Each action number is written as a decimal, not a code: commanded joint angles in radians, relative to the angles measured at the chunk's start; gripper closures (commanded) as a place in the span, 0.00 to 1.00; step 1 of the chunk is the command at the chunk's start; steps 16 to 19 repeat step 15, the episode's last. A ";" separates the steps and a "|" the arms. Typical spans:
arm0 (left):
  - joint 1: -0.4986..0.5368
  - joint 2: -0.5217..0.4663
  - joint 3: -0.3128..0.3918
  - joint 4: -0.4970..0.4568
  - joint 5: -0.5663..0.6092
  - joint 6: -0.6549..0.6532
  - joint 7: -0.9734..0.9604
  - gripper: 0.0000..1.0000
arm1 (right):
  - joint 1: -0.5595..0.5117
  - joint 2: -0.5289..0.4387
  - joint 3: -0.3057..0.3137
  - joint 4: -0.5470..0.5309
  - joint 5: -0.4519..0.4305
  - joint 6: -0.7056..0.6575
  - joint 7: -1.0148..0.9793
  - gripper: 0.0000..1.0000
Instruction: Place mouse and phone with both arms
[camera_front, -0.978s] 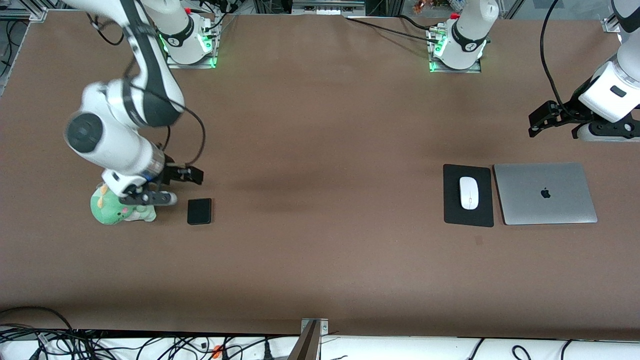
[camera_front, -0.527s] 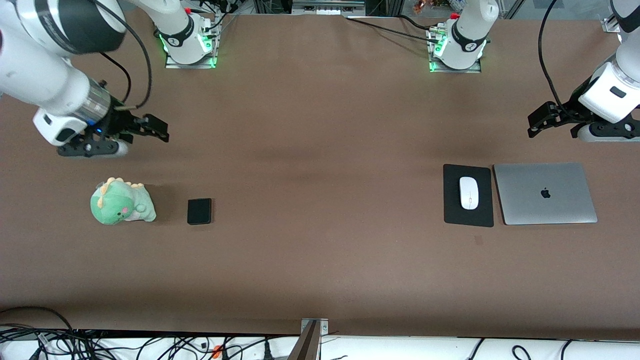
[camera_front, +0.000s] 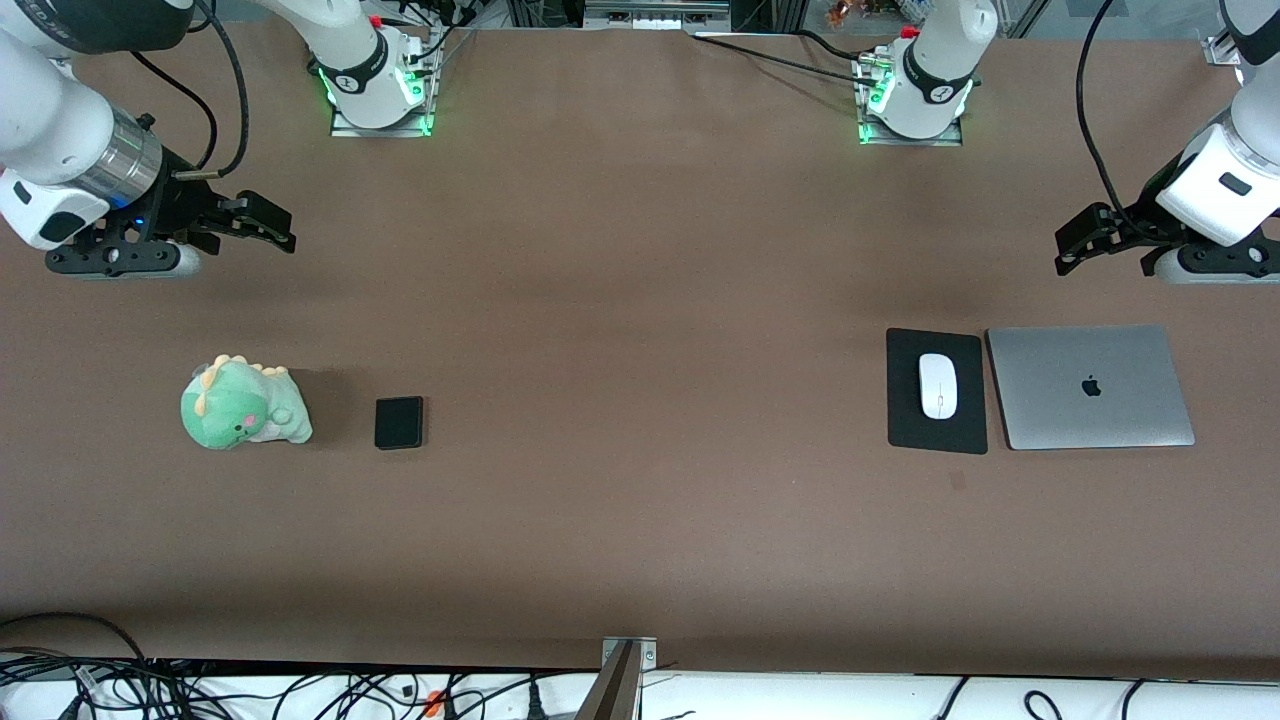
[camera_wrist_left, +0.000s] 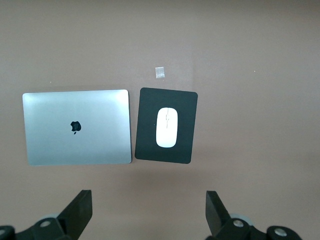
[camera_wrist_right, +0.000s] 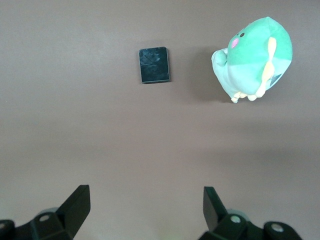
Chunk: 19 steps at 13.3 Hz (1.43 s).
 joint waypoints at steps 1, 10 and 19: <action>-0.006 0.005 0.003 0.023 -0.023 -0.021 -0.001 0.00 | -0.032 -0.005 0.021 0.015 -0.019 -0.024 -0.003 0.00; -0.006 0.005 0.003 0.023 -0.025 -0.027 -0.001 0.00 | -0.330 -0.002 0.296 0.030 -0.033 -0.037 -0.041 0.00; -0.006 0.005 0.003 0.023 -0.023 -0.027 0.000 0.00 | -0.330 0.001 0.297 0.042 -0.033 -0.041 -0.041 0.00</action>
